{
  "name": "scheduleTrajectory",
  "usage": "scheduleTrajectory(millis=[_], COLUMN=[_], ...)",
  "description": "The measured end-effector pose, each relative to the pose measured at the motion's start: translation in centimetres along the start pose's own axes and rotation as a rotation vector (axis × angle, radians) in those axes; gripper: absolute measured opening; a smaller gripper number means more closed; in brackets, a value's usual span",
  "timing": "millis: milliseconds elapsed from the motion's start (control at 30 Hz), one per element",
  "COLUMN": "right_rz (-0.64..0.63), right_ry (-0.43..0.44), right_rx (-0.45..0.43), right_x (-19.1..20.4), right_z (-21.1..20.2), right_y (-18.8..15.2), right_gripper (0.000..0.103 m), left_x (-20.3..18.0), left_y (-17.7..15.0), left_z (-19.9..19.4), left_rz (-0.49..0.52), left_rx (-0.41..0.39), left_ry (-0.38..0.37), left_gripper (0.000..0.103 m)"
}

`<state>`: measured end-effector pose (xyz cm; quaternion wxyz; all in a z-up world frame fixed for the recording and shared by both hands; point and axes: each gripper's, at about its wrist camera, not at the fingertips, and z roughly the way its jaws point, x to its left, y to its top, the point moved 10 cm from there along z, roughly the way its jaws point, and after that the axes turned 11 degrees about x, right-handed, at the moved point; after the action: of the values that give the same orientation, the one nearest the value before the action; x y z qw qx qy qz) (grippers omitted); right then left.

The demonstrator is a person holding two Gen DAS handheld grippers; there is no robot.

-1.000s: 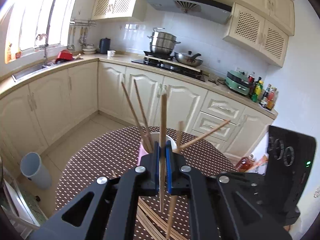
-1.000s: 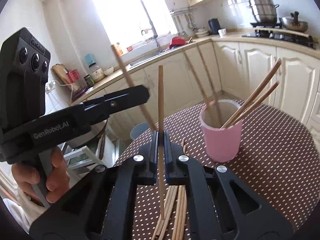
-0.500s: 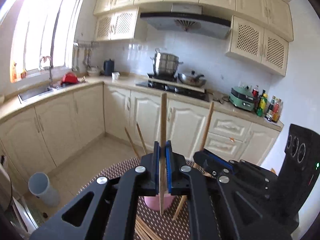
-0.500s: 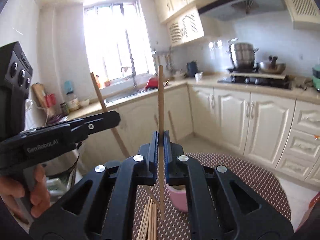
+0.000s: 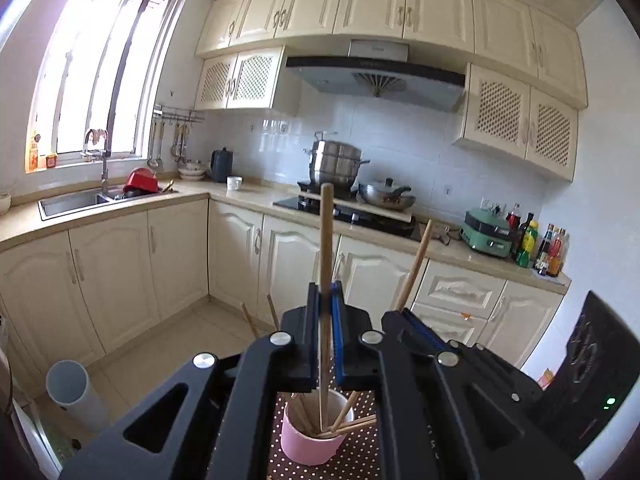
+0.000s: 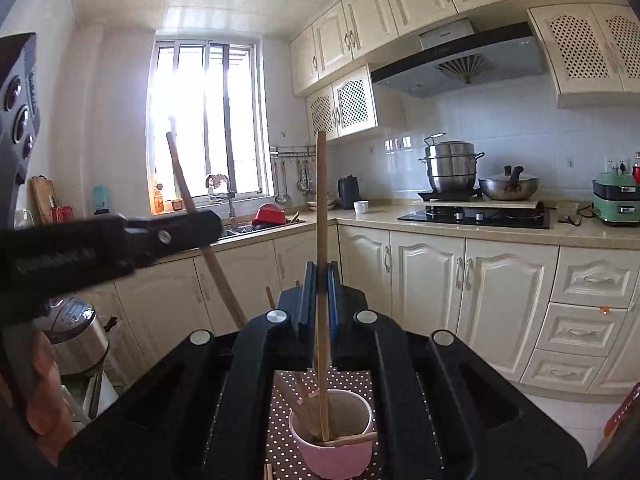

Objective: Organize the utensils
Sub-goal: 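Carry both chopsticks over the pink cup and lower them in, then open the left gripper and withdraw it while the right gripper opens in the cup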

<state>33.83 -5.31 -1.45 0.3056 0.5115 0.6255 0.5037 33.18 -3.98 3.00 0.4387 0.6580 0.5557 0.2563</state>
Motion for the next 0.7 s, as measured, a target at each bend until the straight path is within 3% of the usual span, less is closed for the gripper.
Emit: scheduleTrajectory(millis=[267,533,600,700], right_rz=[0.007,-0.008,-0.004,-0.005], right_ry=[-0.004,-0.004,-0.003,-0.004], right_rx=[0.062,0.082,0.091,0.102], right_x=[-0.3,-0.1,-0.2,-0.2], right_z=[1.0,0.6,0.7,0.7], right_y=[-2.5,-2.6,-2.7,-2.8], right_gripper=[0.006,0.006,0.006,0.006], left_x=[1.7,2.8,3.2,3.9], left_y=[-2.6,-4.1,-4.3,-4.6], left_z=[3.0,4.1,4.0,3.6], left_rz=[-0.022,-0.032,-0.044,-0.046], left_rx=[0.083,0.121,0.120,0.113], left_ry=[0.004,0.011,0.021,0.039], left_gripper=[0.006,0.008,0.032,0.033])
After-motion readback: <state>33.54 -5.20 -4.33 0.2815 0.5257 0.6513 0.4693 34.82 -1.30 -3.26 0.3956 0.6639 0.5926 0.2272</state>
